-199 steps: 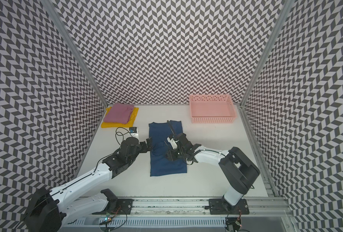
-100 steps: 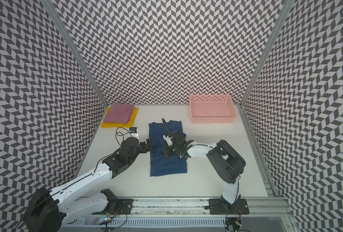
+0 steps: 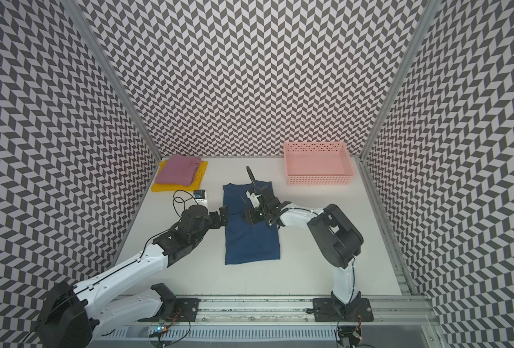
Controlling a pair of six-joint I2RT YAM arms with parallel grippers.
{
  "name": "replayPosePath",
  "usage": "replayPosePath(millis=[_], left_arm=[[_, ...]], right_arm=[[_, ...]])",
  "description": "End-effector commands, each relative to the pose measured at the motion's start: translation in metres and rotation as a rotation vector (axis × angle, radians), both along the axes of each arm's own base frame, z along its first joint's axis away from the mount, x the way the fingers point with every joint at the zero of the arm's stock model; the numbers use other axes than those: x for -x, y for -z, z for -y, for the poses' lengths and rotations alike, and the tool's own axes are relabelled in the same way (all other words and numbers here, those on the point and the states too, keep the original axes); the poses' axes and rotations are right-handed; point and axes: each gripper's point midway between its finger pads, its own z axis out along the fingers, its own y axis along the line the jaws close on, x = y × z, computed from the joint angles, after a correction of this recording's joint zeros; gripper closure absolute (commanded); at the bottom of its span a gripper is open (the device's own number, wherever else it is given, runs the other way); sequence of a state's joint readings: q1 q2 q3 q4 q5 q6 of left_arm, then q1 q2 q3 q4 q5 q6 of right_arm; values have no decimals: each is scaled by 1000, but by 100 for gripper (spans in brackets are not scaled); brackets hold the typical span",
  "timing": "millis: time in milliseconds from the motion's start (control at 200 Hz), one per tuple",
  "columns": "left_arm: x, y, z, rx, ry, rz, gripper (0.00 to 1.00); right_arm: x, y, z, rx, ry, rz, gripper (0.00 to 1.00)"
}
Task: Fold and stack t-shirts
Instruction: Smooth out the T-shirt at the center of the board, then fold the T-shirt.
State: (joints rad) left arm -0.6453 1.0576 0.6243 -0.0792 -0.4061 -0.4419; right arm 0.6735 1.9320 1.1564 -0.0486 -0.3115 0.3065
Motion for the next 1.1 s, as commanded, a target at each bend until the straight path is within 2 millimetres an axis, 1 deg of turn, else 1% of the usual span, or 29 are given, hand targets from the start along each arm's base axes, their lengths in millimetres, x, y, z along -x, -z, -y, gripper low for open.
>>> replayPosePath(millis=[0, 130, 220, 270, 391, 451, 506, 596, 616, 691, 746, 806, 881, 987, 1097], left_arm=[[-3, -12, -1, 4, -6, 21, 1], [-4, -13, -1, 6, -6, 23, 1], [-4, -13, -1, 5, -5, 21, 1], [-4, -14, 0, 8, -3, 23, 1], [-2, -10, 2, 9, 14, 11, 1], [2, 0, 8, 11, 53, -21, 1], [8, 21, 8, 8, 59, -89, 1], [22, 55, 11, 16, 85, -199, 2], [26, 62, 13, 26, 99, -220, 3], [43, 85, 17, 68, 131, -295, 5], [57, 96, 18, 83, 151, -344, 6], [72, 106, 18, 72, 166, -382, 6], [88, 114, 16, 48, 175, -412, 6], [104, 122, 20, 60, 212, -439, 7], [119, 134, 26, 70, 251, -487, 7]], right_arm=[[-12, -3, -5, -23, -3, 38, 44], [-18, -3, -4, -27, 10, 45, 44], [-25, -13, -1, -26, 25, 74, 45], [-27, -24, 2, -32, 31, 101, 45], [-24, -70, 13, -62, 59, 196, 45], [-15, -85, 24, -61, 76, 218, 43], [-3, -90, 36, -57, 87, 222, 41], [21, -86, 59, -43, 116, 200, 38], [28, -81, 64, -39, 121, 188, 38], [53, -72, 80, -44, 134, 146, 38], [69, -62, 90, -39, 138, 107, 38], [85, -51, 99, -31, 142, 71, 38], [102, -41, 104, -31, 140, 33, 39], [119, -28, 110, -17, 142, -19, 40], [130, -15, 120, 8, 159, -55, 40]])
